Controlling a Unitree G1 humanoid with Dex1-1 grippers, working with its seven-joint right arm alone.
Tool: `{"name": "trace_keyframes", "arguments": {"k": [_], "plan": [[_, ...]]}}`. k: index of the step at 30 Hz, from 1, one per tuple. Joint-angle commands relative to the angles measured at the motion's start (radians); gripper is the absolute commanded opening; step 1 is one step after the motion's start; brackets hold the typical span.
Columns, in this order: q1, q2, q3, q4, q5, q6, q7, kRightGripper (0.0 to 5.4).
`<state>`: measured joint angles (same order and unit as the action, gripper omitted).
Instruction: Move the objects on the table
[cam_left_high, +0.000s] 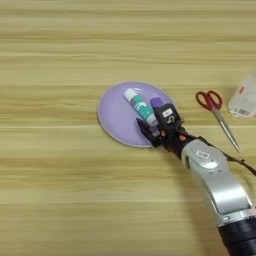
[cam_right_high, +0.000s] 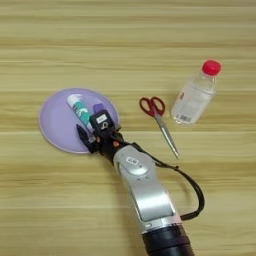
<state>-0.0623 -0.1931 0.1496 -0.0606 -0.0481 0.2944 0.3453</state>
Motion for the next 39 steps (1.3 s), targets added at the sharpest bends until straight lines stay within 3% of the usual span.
{"name": "trace_keyframes", "arguments": {"k": [1,18,35,39], "plan": [[-0.053,-0.008,-0.009,-0.033,0.000,-0.027,-0.006,3.56],[-0.058,-0.024,-0.013,-0.085,-0.009,-0.012,-0.005,5.34],[-0.093,-0.047,-0.029,-0.065,-0.038,-0.027,-0.024,5.34],[-0.097,-0.033,-0.031,-0.041,-0.013,-0.018,-0.009,5.34]]}}
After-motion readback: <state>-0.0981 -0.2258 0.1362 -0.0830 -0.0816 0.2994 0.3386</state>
